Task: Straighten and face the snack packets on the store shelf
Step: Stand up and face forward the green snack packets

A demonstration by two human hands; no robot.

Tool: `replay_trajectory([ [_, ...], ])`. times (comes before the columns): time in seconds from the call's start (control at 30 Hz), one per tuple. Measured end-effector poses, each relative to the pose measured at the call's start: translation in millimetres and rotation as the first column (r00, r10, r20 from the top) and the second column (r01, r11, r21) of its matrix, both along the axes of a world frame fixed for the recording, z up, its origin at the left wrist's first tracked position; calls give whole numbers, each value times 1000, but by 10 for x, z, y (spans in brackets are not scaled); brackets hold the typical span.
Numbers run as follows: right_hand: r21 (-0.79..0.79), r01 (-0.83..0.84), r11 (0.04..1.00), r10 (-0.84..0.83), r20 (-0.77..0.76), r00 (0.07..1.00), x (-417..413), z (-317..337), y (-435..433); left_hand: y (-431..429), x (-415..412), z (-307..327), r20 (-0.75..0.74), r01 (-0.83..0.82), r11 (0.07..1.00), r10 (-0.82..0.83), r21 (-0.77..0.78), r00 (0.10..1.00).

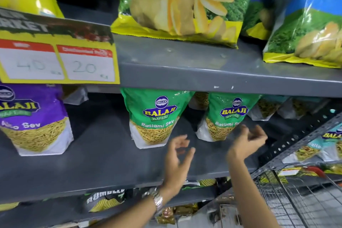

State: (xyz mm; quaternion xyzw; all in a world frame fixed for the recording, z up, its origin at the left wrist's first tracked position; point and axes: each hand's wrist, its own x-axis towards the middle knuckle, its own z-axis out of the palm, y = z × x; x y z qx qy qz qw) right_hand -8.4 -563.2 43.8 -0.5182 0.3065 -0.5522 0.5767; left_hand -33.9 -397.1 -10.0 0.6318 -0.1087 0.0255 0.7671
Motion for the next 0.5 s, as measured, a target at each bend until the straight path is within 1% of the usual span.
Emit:
replay_trajectory([
  [0.07,36,-68,997,69,-38,997,23,57,-320,-257,227,187,-130,150,988,-145,37,981],
  [0.1,46,-122,991,125,-55,991,50,84,-438,-370,356,285,-174,216,973,-199,85,964],
  [0.17,82,-241,967,248,-93,964,115,155,-592,-551,593,436,-211,336,911,-289,239,934],
  [0.2,102,-305,947,317,-120,941,146,183,-642,-621,689,485,-208,378,867,-324,325,923],
  [0.23,113,-367,923,382,-163,910,173,195,-684,-678,765,526,-207,407,832,-352,377,913],
  [0.3,115,-466,877,479,-276,833,205,177,-726,-765,868,578,-274,479,794,-399,375,875],
  [0.37,136,-523,841,537,-325,778,216,134,-728,-816,904,592,-369,536,778,-417,328,830],
  [0.43,136,-542,829,555,-324,766,210,108,-709,-820,890,594,-394,549,775,-420,313,817],
  [0.5,136,-542,829,555,-308,773,184,102,-687,-784,853,613,-394,540,786,-413,301,821],
])
